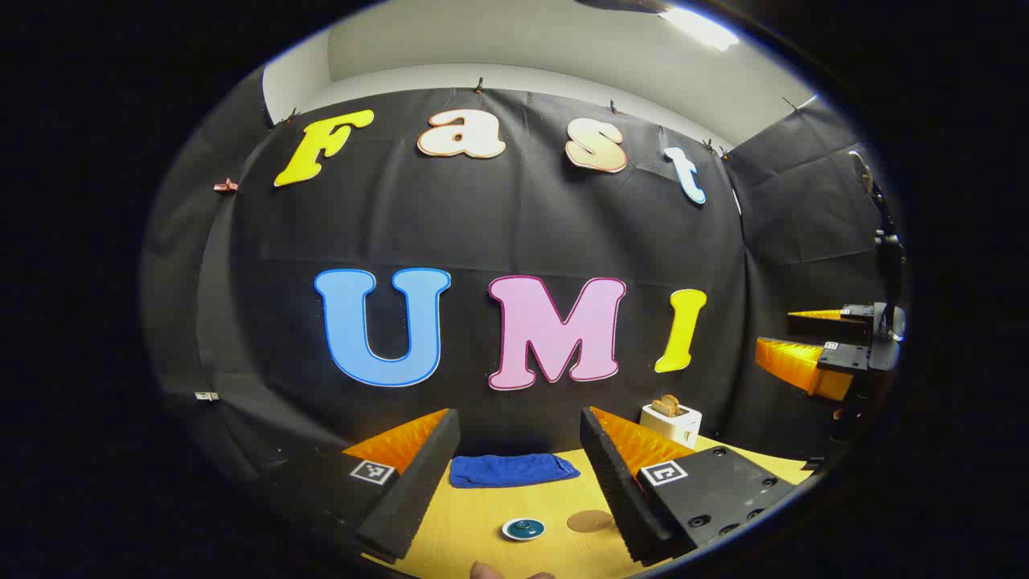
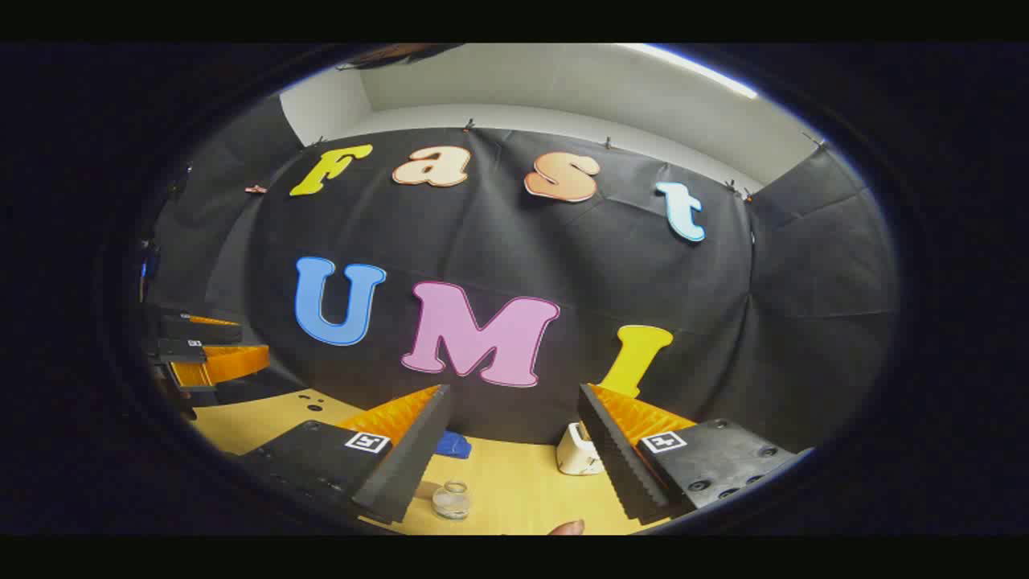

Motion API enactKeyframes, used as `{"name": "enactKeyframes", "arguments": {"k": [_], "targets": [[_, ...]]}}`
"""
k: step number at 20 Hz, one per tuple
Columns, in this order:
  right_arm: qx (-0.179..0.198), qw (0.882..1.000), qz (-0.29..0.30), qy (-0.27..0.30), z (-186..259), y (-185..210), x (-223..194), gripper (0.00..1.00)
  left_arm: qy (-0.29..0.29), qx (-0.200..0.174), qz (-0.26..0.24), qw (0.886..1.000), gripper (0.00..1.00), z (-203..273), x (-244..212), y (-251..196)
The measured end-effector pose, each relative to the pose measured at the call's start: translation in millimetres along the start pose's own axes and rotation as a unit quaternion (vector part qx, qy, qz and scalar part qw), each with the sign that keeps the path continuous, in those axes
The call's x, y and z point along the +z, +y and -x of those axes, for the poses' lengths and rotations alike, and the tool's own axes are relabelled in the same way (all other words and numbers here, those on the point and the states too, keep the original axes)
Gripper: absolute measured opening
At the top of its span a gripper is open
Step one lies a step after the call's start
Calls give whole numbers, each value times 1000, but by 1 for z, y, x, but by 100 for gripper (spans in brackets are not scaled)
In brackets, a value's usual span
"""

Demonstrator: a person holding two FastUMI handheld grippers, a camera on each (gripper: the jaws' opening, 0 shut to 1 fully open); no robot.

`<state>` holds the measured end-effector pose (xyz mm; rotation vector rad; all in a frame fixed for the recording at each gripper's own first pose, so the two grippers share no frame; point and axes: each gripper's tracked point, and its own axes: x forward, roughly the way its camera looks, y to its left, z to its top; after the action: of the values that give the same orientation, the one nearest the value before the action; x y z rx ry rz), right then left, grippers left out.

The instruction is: Open the teacup lid with one hand, grasp the water bottle and pour water into the teacup with the other hand; after pouring, place the water bottle on the coaster and then close the teacup lid.

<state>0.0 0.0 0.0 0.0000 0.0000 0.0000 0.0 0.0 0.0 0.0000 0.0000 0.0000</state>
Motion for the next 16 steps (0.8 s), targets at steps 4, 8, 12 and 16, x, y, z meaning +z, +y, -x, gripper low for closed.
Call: {"name": "enactKeyframes", "arguments": {"k": [4,8,12,16], "targets": [[4,1000,0,-2,-3,6,-2,96,7,2,3,1000,95,-1,-6,4],[11,1000,-1,-2,-7,14,-3,97,10,5,7,1000,95,-5,-8,11],[16,1000,-2,-1,-9,18,-4,97,14,8,6,1000,95,-8,-11,14],[18,1000,-6,0,-11,16,-8,96,13,7,2,1000,95,-10,-13,11]]}}
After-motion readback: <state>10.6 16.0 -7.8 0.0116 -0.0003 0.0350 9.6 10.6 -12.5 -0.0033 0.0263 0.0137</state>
